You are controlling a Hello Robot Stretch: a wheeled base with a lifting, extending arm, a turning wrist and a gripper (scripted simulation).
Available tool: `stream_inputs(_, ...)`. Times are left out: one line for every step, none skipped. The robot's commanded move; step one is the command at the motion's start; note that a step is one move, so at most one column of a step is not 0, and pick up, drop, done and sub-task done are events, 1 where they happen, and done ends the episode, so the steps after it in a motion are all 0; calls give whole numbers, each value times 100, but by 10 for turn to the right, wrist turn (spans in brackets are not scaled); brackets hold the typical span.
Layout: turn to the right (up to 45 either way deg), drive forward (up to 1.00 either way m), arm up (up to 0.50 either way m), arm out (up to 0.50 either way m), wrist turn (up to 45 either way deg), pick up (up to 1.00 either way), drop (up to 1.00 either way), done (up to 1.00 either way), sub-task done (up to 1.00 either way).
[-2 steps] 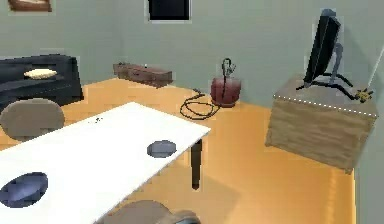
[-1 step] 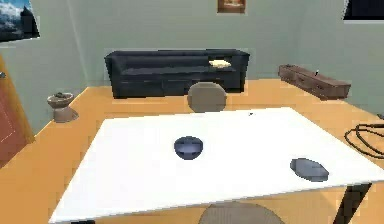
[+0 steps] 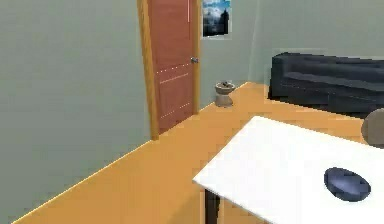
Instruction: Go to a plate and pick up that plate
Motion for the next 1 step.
stream_inputs(450, 0, 0, 0, 0, 0, 0, 0, 0)
